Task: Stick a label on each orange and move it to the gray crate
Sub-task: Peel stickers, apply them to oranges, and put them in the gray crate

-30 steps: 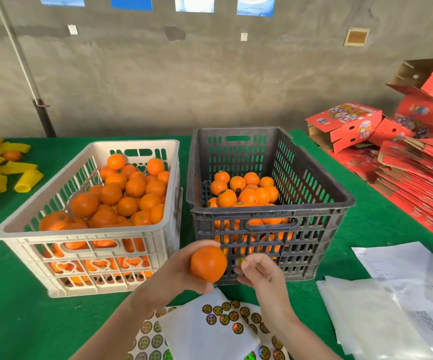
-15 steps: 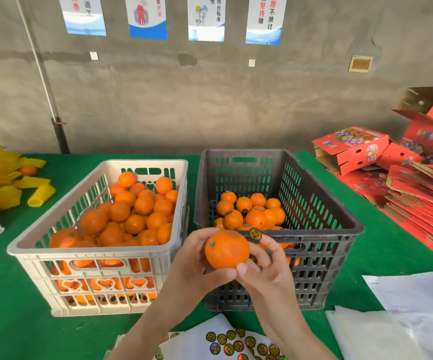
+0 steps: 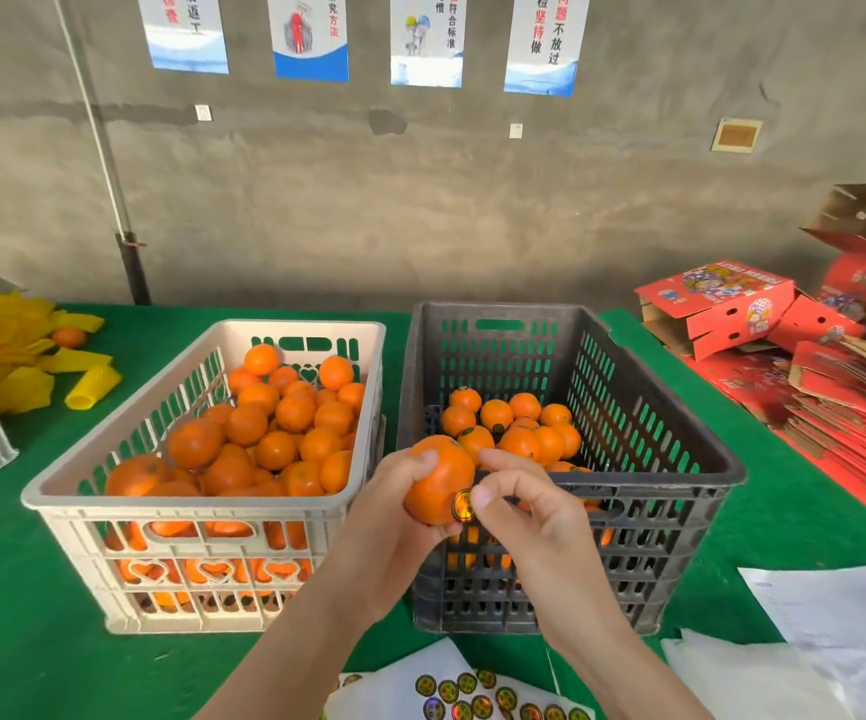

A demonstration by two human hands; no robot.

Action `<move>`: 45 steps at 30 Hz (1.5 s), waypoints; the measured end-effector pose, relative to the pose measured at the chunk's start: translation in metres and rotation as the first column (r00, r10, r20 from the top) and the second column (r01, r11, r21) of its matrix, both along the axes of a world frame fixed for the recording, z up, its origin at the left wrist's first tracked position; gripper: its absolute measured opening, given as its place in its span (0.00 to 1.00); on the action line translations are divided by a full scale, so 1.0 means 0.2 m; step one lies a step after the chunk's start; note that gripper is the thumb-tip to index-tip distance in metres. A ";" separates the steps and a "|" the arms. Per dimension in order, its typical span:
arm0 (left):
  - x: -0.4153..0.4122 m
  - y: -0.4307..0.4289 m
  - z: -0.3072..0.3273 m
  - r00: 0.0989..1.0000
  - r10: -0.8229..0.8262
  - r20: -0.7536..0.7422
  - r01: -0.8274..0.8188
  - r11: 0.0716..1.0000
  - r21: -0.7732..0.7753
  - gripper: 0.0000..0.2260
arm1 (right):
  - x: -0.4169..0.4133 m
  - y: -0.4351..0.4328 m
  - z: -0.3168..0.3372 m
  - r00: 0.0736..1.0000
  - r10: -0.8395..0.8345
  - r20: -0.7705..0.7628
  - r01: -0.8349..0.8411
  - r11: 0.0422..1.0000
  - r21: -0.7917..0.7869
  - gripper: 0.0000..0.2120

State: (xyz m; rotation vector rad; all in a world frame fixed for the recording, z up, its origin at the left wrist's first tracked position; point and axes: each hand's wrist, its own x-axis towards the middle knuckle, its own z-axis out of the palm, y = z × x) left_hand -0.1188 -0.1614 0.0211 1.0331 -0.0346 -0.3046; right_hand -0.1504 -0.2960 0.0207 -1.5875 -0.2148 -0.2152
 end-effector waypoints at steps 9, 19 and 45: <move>-0.02 -0.04 -0.02 0.996 0.078 0.041 -0.076 0.996 -0.036 0.26 | 0.06 0.06 -0.04 0.982 -0.157 0.106 0.167 0.982 -0.091 0.09; -0.02 -0.06 -0.06 0.988 0.120 0.098 -0.113 0.991 -0.073 0.29 | 0.08 0.05 -0.09 0.898 -0.257 0.357 0.351 0.909 -0.227 0.06; 0.75 -0.20 -0.10 0.751 -0.648 0.129 -0.414 -0.310 0.856 0.19 | 1.48 -0.52 0.00 0.920 -0.374 -0.117 0.023 0.349 -0.937 0.25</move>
